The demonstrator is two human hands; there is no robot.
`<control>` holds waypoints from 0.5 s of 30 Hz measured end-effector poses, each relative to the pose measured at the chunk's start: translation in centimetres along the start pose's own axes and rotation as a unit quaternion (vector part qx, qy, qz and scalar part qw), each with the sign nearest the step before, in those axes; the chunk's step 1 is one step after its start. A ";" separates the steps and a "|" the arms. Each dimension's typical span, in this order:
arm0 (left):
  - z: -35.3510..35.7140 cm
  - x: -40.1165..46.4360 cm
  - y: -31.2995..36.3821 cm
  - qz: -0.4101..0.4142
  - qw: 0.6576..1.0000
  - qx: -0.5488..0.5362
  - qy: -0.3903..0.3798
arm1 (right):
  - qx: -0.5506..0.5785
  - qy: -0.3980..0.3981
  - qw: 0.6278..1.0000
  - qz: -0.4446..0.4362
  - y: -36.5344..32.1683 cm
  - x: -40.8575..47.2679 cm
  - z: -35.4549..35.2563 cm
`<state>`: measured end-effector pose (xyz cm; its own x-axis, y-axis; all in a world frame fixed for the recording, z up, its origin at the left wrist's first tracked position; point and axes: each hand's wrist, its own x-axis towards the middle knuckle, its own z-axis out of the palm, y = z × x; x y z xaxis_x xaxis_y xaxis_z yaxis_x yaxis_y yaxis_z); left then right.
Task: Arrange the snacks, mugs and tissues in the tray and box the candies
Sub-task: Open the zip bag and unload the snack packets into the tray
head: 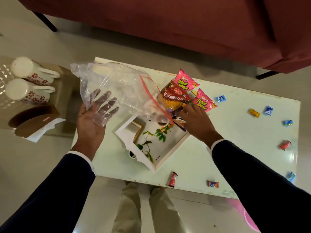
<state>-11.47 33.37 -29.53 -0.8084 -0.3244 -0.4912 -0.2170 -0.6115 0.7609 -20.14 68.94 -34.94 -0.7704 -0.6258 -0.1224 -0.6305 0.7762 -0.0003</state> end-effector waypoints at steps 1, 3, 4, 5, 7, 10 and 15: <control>0.1 0.0 0.0 -0.003 1.000 -0.004 -0.001 | -0.023 -0.025 0.999 -0.040 -0.4 -0.4 0.5; 0.1 0.0 0.0 -0.005 1.000 -0.012 -0.007 | -0.044 -0.068 0.996 -0.047 -0.6 -0.7 1.2; 0.1 0.1 0.1 -0.006 1.000 -0.014 -0.013 | -0.046 -0.080 0.995 -0.029 -0.6 -0.8 1.3; 0.1 0.1 0.2 -0.006 1.000 -0.014 -0.018 | -0.046 -0.087 0.995 -0.012 -0.6 -0.9 1.3; 0.3 0.1 0.3 -0.009 0.999 -0.018 -0.030 | -0.007 -0.079 0.997 0.021 -1.0 -0.7 0.8; 0.4 -0.1 0.7 -0.014 0.998 -0.046 -0.044 | 0.240 -0.018 0.961 0.140 -2.4 0.7 -1.5; 0.7 -1.3 1.6 -0.025 0.995 -0.072 -0.069 | 0.837 -0.162 0.427 0.300 -3.0 3.3 -6.6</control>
<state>-11.14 33.30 -27.43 -0.8679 -0.1960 -0.4565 -0.1855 -0.7245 0.6638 -21.42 63.98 -28.84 -0.5205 -0.4426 -0.7302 0.8326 -0.0736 -0.5489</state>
